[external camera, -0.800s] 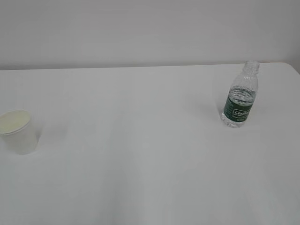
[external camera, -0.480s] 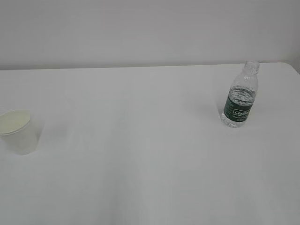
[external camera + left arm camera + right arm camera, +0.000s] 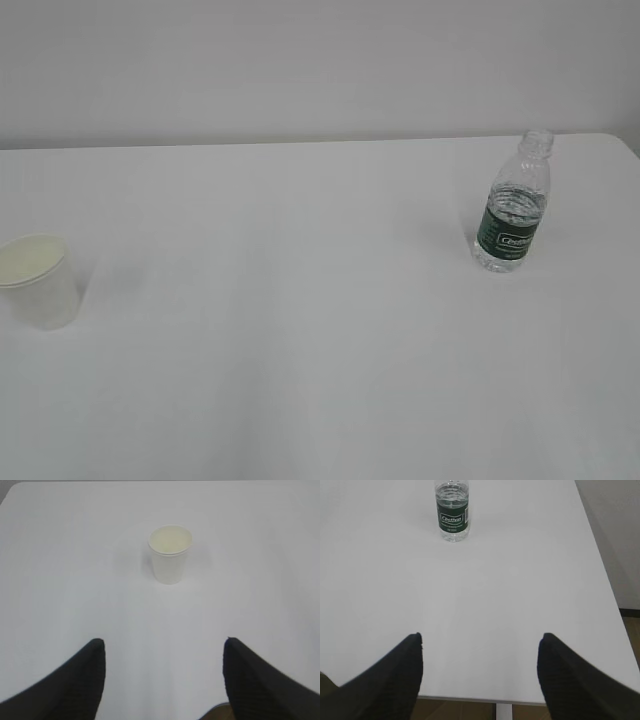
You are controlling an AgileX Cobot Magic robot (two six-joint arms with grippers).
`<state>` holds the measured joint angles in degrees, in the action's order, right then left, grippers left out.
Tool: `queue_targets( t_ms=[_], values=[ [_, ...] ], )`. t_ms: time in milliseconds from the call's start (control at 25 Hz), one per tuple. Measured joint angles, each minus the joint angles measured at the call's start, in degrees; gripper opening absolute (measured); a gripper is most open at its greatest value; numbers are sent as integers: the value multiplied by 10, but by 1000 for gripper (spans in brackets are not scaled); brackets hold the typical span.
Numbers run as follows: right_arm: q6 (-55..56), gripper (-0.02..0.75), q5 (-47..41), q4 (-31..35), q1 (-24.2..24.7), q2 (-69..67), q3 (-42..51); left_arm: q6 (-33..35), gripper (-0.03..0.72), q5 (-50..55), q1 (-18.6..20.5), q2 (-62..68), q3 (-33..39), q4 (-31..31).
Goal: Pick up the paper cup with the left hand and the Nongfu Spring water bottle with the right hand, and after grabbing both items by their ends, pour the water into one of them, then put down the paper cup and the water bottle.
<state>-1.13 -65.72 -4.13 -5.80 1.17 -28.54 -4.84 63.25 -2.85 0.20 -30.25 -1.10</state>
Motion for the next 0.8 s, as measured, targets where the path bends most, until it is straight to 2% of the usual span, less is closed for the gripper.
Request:
queue_targets(
  t_ms=[800],
  values=[
    [0, 543, 0, 0, 0, 0, 0, 0, 524, 0, 0, 0, 0, 0]
  ],
)
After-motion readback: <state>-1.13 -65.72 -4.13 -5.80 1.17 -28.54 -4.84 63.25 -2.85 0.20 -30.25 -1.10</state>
